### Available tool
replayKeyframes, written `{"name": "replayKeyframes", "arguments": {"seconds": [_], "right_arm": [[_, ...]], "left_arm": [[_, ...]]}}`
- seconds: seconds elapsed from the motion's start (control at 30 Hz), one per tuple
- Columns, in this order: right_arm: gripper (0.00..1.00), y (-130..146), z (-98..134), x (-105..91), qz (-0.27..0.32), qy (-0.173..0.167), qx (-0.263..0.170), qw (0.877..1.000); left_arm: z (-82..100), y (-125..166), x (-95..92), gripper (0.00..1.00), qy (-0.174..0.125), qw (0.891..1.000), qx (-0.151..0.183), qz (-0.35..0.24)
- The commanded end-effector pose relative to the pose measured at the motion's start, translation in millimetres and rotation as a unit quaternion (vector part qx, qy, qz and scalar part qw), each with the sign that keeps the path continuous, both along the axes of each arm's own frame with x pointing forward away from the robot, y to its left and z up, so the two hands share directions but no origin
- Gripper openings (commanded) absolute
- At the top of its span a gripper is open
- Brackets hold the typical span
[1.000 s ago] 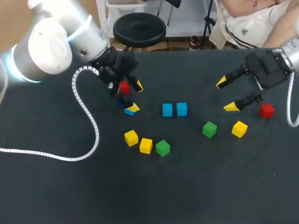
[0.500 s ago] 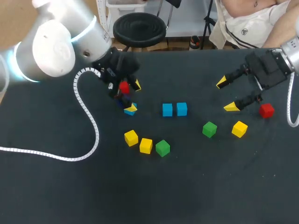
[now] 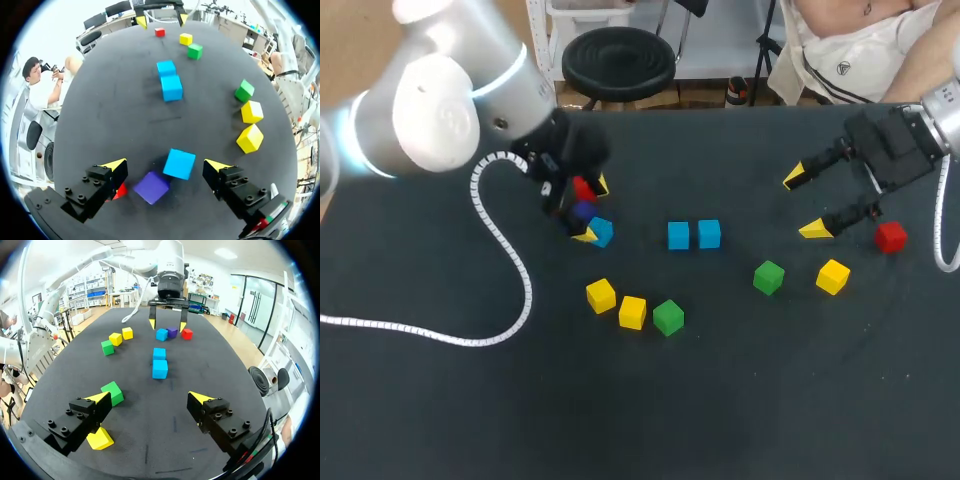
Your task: Place the blue cubes, place green cubes on the blue cubes, place the yellow cubes on the green cubes, then place the red cubes on the yellow cubes, and place purple cube on the red cubes.
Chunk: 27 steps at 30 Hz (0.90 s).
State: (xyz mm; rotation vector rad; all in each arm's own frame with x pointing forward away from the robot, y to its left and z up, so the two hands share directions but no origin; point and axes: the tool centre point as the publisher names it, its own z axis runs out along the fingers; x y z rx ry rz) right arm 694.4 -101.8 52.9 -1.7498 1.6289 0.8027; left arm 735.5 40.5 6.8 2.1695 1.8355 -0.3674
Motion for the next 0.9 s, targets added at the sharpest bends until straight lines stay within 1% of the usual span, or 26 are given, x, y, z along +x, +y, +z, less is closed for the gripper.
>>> {"name": "replayKeyframes", "arguments": {"seconds": [0.03,0.33,0.47,0.57,0.6,0.7,0.8,0.87,0.9], "right_arm": [[1.0,-0.2,-0.1,-0.1,0.0,0.0,0.001,1.0],[1.0,-0.2,-0.1,-0.1,0.0,0.0,0.001,1.0],[1.0,-0.2,-0.1,-0.1,0.0,0.0,0.001,1.0],[1.0,-0.2,-0.1,-0.1,0.0,0.0,0.001,1.0],[1.0,-0.2,-0.1,-0.1,0.0,0.0,0.001,1.0],[1.0,-0.2,-0.1,-0.1,0.0,0.0,0.001,1.0],[1.0,-0.2,-0.1,-0.1,0.0,0.0,0.001,1.0],[1.0,-0.2,-0.1,-0.1,0.0,0.0,0.001,1.0],[1.0,-0.2,-0.1,-0.1,0.0,0.0,0.001,1.0]], "left_arm": [[-2.6,-3.0,-1.8,1.0,-0.003,1.0,0.025,-0.006],[-10.1,2.0,-5.6,1.0,-0.011,0.999,0.042,0.001],[-14.6,2.2,-7.5,1.0,-0.01,0.999,0.047,-0.003],[-18.3,1.5,-7.6,1.0,-0.009,0.998,0.058,-0.009],[-19.1,1.1,-7.8,0.91,-0.009,0.998,0.063,-0.01],[-20.0,0.6,-8.0,0.81,-0.01,0.998,0.068,-0.014],[-20.5,0.2,-8.3,0.79,-0.012,0.997,0.073,-0.015],[-20.6,0.2,-8.3,0.79,-0.013,0.997,0.076,-0.015],[-20.8,0.3,-8.3,0.77,-0.013,0.997,0.076,-0.016]]}}
